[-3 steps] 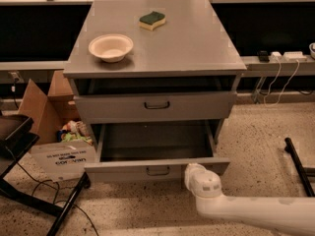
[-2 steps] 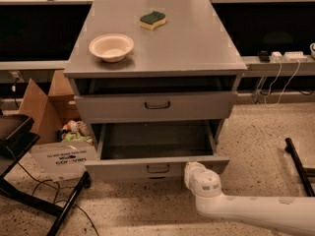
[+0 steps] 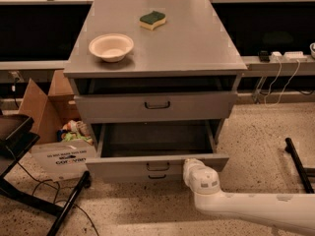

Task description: Close middle drawer

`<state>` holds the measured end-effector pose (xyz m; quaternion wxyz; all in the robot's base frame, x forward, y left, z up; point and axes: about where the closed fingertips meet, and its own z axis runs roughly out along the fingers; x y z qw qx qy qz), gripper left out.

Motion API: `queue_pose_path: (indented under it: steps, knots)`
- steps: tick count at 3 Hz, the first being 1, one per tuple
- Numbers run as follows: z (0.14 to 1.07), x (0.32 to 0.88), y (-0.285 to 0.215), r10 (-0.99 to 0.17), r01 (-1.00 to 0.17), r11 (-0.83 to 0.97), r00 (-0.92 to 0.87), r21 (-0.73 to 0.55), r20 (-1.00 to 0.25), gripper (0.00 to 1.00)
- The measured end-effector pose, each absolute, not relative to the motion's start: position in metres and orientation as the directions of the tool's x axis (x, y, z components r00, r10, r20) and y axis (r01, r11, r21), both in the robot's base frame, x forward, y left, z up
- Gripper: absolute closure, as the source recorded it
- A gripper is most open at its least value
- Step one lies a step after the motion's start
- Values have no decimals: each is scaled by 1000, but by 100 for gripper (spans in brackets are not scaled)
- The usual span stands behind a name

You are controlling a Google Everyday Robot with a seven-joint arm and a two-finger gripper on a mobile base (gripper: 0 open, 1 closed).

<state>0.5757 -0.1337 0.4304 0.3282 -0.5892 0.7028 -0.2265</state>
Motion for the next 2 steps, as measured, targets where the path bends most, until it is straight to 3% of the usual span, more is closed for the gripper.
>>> queue_pose_path:
  steps: [2]
  knots:
    - [430, 576, -134, -977, -679, 203, -90, -705, -194, 39]
